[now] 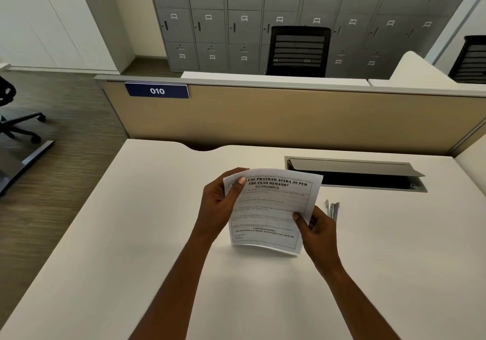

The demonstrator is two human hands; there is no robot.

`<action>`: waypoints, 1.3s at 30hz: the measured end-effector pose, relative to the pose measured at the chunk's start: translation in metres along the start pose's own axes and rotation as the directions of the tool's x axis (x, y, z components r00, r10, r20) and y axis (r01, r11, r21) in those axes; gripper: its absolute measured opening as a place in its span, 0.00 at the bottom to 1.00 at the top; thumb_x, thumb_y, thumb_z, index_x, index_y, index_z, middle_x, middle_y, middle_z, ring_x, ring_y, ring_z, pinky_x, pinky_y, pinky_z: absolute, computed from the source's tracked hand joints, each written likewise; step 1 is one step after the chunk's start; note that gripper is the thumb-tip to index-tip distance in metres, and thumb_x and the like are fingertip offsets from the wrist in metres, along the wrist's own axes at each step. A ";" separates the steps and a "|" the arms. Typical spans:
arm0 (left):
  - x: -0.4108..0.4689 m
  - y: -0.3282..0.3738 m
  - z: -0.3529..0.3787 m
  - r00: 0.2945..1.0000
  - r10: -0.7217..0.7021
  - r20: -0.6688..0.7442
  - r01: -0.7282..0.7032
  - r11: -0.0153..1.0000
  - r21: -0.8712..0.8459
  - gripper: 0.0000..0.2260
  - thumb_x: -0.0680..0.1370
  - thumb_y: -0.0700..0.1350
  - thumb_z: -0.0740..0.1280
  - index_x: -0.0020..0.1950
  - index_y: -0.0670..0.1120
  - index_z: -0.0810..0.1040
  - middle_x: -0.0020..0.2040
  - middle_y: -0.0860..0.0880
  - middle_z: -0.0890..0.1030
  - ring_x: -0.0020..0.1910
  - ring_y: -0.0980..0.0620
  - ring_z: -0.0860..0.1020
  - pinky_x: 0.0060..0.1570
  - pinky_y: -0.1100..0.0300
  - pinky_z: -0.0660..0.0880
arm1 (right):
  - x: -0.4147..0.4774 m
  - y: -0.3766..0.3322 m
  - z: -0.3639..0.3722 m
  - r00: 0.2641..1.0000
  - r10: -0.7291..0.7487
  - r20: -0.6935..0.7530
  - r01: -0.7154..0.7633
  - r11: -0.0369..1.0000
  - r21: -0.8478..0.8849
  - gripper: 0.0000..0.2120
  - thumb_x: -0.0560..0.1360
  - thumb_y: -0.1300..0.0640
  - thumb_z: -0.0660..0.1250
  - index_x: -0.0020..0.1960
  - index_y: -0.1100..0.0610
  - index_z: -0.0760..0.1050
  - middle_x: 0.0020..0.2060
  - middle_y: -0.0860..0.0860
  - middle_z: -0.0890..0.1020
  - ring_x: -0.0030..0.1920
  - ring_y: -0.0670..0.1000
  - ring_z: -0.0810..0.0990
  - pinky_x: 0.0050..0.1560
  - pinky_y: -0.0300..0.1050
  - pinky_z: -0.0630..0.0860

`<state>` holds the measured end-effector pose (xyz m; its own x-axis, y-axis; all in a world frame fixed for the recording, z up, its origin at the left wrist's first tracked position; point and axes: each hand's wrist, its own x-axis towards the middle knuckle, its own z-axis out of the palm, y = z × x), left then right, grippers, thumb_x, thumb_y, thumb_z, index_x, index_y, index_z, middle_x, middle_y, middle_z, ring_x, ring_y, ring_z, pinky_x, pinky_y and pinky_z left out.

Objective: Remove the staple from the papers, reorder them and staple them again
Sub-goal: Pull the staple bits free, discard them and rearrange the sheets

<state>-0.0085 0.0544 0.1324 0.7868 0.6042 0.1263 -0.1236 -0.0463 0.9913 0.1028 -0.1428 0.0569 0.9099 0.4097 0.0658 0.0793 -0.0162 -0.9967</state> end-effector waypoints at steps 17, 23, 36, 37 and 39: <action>0.019 0.025 0.002 0.999 -0.029 0.030 0.034 0.982 -0.183 0.09 0.87 0.43 0.55 0.53 0.51 0.74 0.61 0.40 0.83 0.54 0.42 0.82 0.48 0.48 0.79 | 0.003 -0.021 0.001 0.999 -0.013 0.046 0.010 0.997 0.071 0.10 0.77 0.67 0.69 0.56 0.58 0.81 0.49 0.50 0.87 0.51 0.51 0.86 0.48 0.42 0.82; 0.017 0.019 0.005 1.000 -0.007 0.010 0.009 0.985 -0.174 0.07 0.86 0.41 0.56 0.54 0.49 0.72 0.48 0.44 0.76 0.46 0.46 0.76 0.40 0.54 0.75 | 0.001 -0.016 0.004 1.000 -0.002 0.013 0.001 0.999 0.042 0.10 0.77 0.67 0.69 0.56 0.57 0.81 0.49 0.50 0.87 0.51 0.52 0.86 0.50 0.47 0.83; 0.003 -0.006 0.003 0.970 -0.242 0.014 0.242 0.967 -0.084 0.16 0.85 0.38 0.56 0.61 0.49 0.82 0.55 0.49 0.87 0.53 0.50 0.84 0.47 0.58 0.82 | -0.001 -0.015 0.001 0.999 -0.022 -0.040 0.024 0.999 0.041 0.09 0.77 0.66 0.69 0.54 0.55 0.81 0.48 0.49 0.87 0.50 0.51 0.86 0.47 0.44 0.83; 0.001 -0.008 0.004 0.967 -0.255 0.004 0.254 0.964 -0.075 0.16 0.85 0.38 0.56 0.60 0.50 0.82 0.54 0.50 0.87 0.52 0.52 0.84 0.46 0.59 0.82 | -0.001 -0.015 0.000 0.999 -0.023 -0.042 0.024 0.999 0.035 0.10 0.77 0.66 0.69 0.54 0.54 0.81 0.48 0.49 0.87 0.50 0.51 0.86 0.48 0.45 0.84; -0.001 -0.010 0.007 0.966 -0.258 -0.027 0.255 0.964 -0.079 0.16 0.85 0.38 0.56 0.60 0.50 0.83 0.54 0.50 0.87 0.50 0.54 0.84 0.44 0.61 0.81 | -0.001 -0.015 0.001 0.999 -0.025 -0.047 0.027 0.999 0.034 0.10 0.78 0.66 0.69 0.54 0.54 0.81 0.48 0.49 0.86 0.50 0.50 0.85 0.49 0.45 0.83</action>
<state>-0.0039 0.0492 0.1223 0.7756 0.6167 -0.1344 0.0338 0.1720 0.9845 0.1004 -0.1423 0.0712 0.9256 0.3669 0.0930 0.0898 0.0258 -0.9956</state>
